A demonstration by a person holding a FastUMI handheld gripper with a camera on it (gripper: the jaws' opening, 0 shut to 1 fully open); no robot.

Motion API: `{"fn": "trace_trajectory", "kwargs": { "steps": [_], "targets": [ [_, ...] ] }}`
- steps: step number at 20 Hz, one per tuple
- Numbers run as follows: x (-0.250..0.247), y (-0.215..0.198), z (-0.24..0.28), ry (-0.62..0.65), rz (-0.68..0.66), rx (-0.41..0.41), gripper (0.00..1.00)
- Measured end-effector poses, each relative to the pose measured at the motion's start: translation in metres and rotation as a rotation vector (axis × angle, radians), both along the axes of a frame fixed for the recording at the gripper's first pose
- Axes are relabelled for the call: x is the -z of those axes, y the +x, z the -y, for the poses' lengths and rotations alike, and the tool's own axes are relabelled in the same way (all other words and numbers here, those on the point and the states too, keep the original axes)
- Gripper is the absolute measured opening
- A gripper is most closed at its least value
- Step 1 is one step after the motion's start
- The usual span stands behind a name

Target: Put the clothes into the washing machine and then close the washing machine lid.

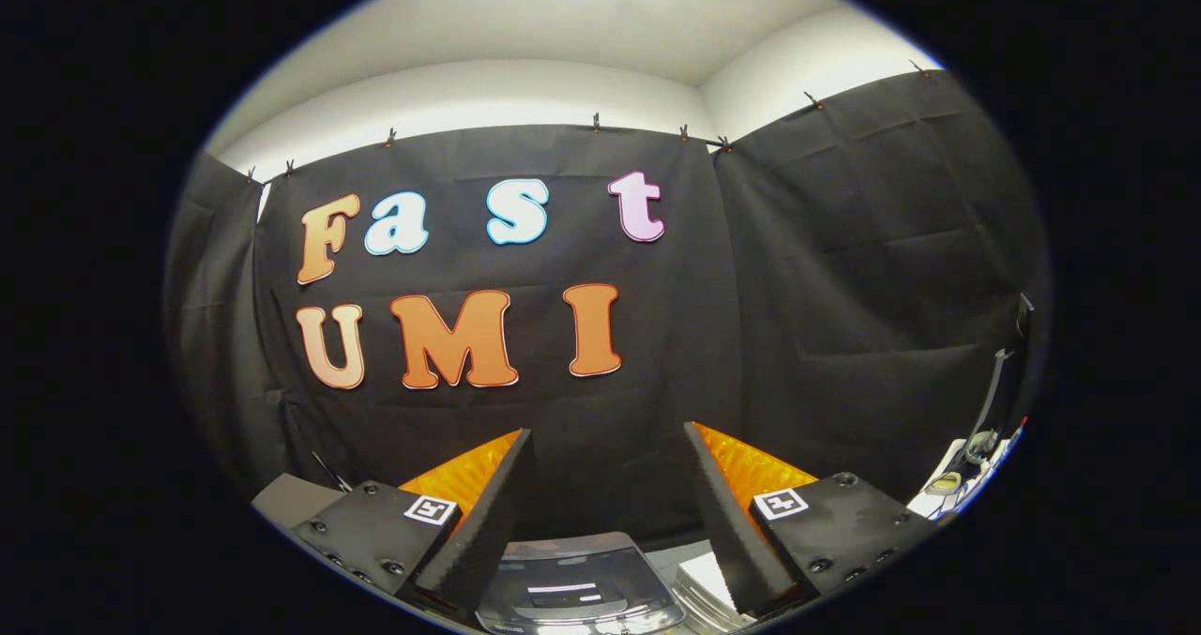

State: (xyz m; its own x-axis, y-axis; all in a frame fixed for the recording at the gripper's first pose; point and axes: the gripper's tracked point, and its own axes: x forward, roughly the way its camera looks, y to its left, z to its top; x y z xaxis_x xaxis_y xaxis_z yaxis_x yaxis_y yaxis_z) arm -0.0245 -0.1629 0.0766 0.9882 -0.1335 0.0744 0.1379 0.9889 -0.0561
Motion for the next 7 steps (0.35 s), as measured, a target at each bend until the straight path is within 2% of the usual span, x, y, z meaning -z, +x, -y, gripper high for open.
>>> {"fn": "trace_trajectory", "kwargs": {
  "steps": [7],
  "targets": [
    [0.0016, -0.0005, -0.0056, -0.004, -0.008, -0.015, 0.99]
  ]
}}
